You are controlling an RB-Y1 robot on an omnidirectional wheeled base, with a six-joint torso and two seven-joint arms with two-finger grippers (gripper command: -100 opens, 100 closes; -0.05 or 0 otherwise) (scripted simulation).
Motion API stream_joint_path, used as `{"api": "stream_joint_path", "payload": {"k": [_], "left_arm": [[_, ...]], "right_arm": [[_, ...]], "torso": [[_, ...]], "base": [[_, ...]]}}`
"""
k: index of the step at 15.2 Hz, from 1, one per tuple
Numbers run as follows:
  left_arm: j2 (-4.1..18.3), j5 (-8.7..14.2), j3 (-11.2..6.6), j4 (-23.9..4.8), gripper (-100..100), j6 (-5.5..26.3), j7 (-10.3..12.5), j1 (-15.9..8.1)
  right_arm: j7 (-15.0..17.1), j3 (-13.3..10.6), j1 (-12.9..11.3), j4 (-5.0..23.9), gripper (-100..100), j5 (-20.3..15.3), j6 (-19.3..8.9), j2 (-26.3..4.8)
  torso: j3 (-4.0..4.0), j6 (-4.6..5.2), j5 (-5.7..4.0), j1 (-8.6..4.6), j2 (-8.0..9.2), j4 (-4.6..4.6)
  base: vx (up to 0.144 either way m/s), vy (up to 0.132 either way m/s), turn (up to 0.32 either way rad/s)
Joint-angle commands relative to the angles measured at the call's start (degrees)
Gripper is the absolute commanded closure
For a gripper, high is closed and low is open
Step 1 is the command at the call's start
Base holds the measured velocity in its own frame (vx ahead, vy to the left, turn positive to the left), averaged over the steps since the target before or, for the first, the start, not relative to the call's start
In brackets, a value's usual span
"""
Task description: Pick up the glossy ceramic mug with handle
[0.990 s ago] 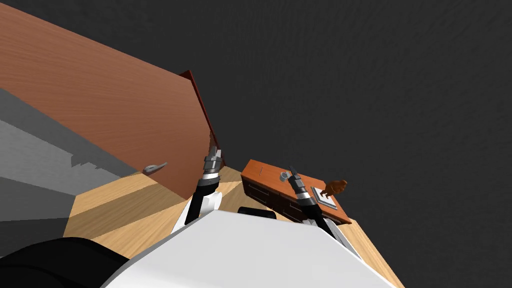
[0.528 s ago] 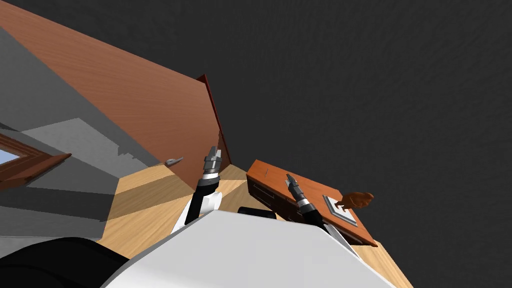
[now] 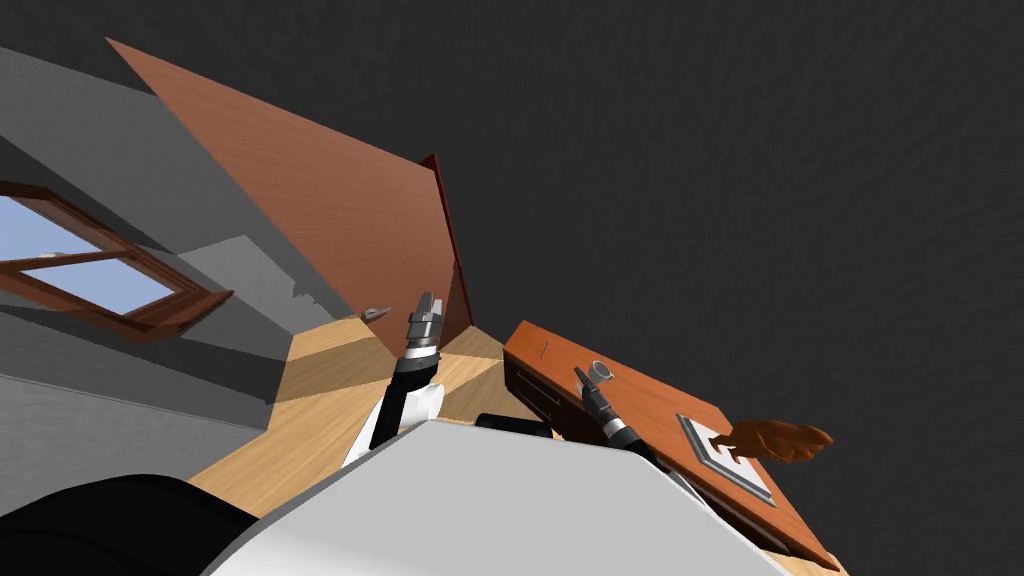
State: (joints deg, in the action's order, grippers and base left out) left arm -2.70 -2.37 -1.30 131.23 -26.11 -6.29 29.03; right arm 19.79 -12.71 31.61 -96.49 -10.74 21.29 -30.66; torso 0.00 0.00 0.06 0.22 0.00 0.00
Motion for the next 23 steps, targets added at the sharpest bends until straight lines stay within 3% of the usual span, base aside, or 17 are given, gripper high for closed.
{"api": "stream_joint_path", "payload": {"k": [1, 2, 4, 5, 8, 9, 12, 13, 15, 16, 19, 20, 22, 23], "left_arm": [[0.0, 0.0, 0.0, 0.0, 0, 0.0, 0.0, 0.0], [0.0, 0.0, 0.0, 0.0, 0, 0.0, 0.0, 0.0], [0.0, 0.0, 0.0, 0.0, 0, 0.0, 0.0, -0.01], [0.0, 0.0, 0.0, 0.0, 0, 0.0, 0.0, 0.0], [0.0, 0.0, 0.0, 0.0, 0, 0.0, 0.0, 0.0], [0.0, 0.0, -0.01, 0.0, 0, 0.0, 0.0, 0.0], [0.0, 0.0, 0.0, 0.0, 0, 0.0, 0.0, 0.0], [0.0, 0.0, -0.01, 0.0, 0, 0.0, 0.0, 0.0], [0.0, 0.0, 0.0, 0.0, 0, 0.0, 0.0, -0.01], [0.0, 0.0, 0.0, 0.0, 0, 0.0, 0.0, 0.0], [0.0, 0.0, 0.0, 0.0, 0, 0.0, 0.0, 0.0], [0.0, 0.0, -0.01, 0.0, 0, 0.0, 0.0, 0.0], [0.0, 0.0, 0.0, 0.0, 0, 0.0, 0.0, -0.01], [0.0, 0.0, 0.0, 0.0, 0, 0.0, 0.0, 0.0]], "right_arm": [[0.21, -0.1, -0.05, 2.19, -100, -0.06, 0.54, -0.22], [1.8, -1.28, 0.1, 3.65, -100, -0.53, 0.64, -2.57], [1.8, -1.28, 0.1, 6.15, -100, -0.53, 0.64, -2.57], [3.43, -2.48, 0.23, 8.36, -100, -1.02, 0.75, -4.84], [3.43, -2.48, 0.23, 10.18, -100, -1.02, 0.75, -4.9], [5.1, -3.71, 0.35, 12.02, -100, -1.51, 0.87, -7.18], [5.1, -3.71, 0.35, 14.26, -100, -1.51, 0.87, -7.18], [6.8, -4.95, 0.45, 16.26, -100, -2.01, 1.0, -9.42], [6.8, -4.95, 0.45, 18.36, -100, -2.01, 1.0, -9.42], [8.53, -6.21, 0.53, 19.68, -100, -2.52, 1.13, -11.59], [8.53, -6.21, 0.53, 22.47, -100, -2.52, 1.13, -11.59], [10.28, -7.48, 0.58, 23.99, -100, -3.03, 1.27, -13.68], [10.28, -7.48, 0.58, 26.57, -100, -3.03, 1.27, -13.68], [12.04, -8.75, 0.61, 27.89, -100, -3.54, 1.43, -15.68]], "torso": [[0.0, 0.0, 0.0, 0.0, 0.0, 0.0], [0.01, 0.02, -0.02, -0.07, 0.02, 0.0], [0.0, -0.03, -0.02, -0.05, 0.0, 0.0], [0.0, 0.0, -0.03, -0.07, 0.0, 0.0], [0.0, 0.0, -0.01, -0.05, -0.01, 0.0], [0.01, 0.02, -0.02, -0.09, 0.01, 0.0], [-0.01, 0.0, -0.01, -0.06, -0.01, -0.01], [0.01, 0.02, -0.02, -0.1, 0.01, 0.0], [0.01, -0.03, -0.01, -0.05, 0.02, 0.0], [0.01, 0.0, -0.01, -0.06, 0.01, 0.0], [-0.02, 0.02, -0.01, -0.06, -0.03, -0.01], [0.0, 0.03, -0.02, -0.1, 0.01, 0.0], [0.0, -0.03, -0.02, -0.07, -0.01, 0.0], [0.0, 0.0, -0.01, -0.08, -0.01, 0.0]], "base": [[0.013, 0.019, -0.018], [0.015, 0.038, 0.257], [0.019, 0.038, 0.174], [0.021, 0.055, 0.252], [0.02, 0.035, 0.111], [0.019, 0.043, 0.198], [0.022, 0.033, 0.141], [0.013, 0.036, 0.205], [0.022, 0.04, 0.194], [0.033, 0.053, 0.299], [0.027, 0.028, 0.11], [0.019, 0.033, 0.237], [0.028, 0.033, 0.183], [0.031, 0.04, 0.331]]}}
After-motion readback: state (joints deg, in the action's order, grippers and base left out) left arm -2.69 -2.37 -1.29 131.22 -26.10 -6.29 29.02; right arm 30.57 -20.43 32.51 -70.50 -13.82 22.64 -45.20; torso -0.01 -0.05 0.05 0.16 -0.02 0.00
